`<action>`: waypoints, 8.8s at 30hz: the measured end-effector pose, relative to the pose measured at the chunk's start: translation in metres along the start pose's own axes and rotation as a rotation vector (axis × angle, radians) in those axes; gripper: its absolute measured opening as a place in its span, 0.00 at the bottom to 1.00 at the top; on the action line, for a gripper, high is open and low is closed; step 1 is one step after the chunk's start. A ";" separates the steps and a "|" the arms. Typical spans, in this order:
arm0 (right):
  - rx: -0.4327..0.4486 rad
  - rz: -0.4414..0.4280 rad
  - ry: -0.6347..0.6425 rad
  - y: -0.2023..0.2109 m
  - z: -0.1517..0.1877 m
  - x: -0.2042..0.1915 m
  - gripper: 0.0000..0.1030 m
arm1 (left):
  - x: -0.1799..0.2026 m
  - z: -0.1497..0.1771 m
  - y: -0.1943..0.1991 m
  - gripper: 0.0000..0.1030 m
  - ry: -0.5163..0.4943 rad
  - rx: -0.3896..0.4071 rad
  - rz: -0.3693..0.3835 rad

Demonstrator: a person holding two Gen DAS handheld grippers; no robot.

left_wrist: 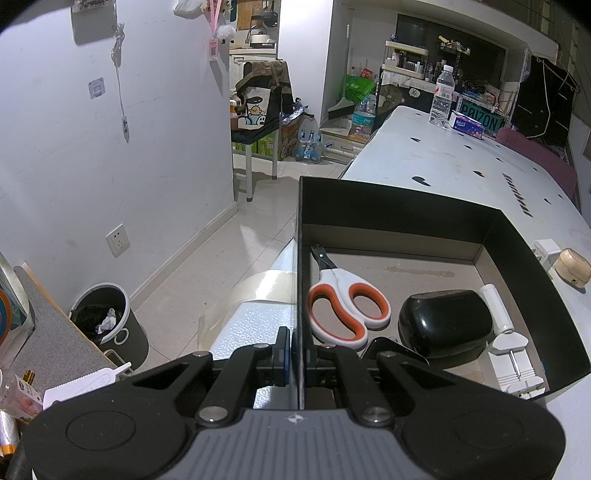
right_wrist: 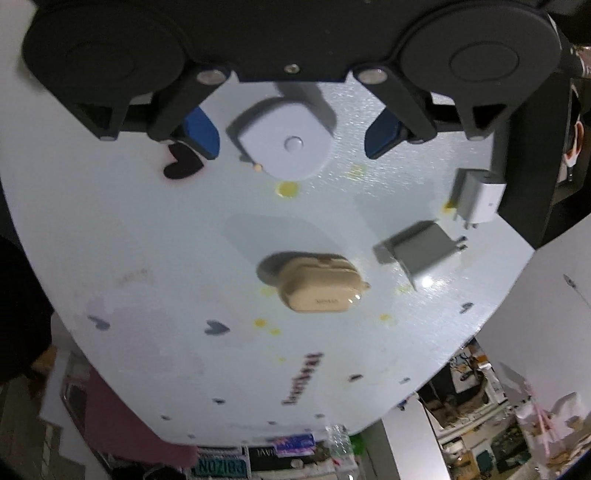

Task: Organize rigid objects
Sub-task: 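Move the right gripper to the white round tape measure and grasp it, then carry the tape measure into the black box and release it, then move the right gripper to the beige earbud case and grasp it, then carry the beige earbud case into the black box and release it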

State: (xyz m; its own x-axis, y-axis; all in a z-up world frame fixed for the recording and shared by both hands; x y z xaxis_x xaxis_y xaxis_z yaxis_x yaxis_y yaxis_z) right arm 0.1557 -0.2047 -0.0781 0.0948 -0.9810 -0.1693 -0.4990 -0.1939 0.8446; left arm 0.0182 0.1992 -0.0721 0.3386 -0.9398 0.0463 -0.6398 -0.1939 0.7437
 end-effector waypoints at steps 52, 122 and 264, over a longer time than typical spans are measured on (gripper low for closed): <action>-0.186 -0.248 0.457 0.016 0.038 -0.266 0.59 | -0.001 -0.007 0.003 0.06 0.015 0.001 0.021; 0.246 -0.234 0.319 0.136 0.020 -0.159 1.00 | 0.007 -0.007 0.001 0.05 -0.026 -0.014 -0.036; 0.161 -0.178 0.373 0.072 0.022 -0.219 0.94 | -0.001 -0.006 -0.002 0.06 -0.002 -0.022 0.006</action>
State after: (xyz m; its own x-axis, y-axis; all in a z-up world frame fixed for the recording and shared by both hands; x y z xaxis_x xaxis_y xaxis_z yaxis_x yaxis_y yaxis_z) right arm 0.0796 -0.0034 0.0086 0.4813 -0.8725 -0.0847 -0.5718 -0.3858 0.7240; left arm 0.0235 0.2028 -0.0695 0.3333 -0.9415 0.0497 -0.6264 -0.1818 0.7580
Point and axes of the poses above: each gripper's, at about its wrist camera, not at the fingertips, and y roughly against the way its jaws point, x to its right, z to its underside, the point moved 3 cm from there along -y, roughly the way its jaws point, and after that the axes turned 2 degrees about -x, right-handed, at the moved point
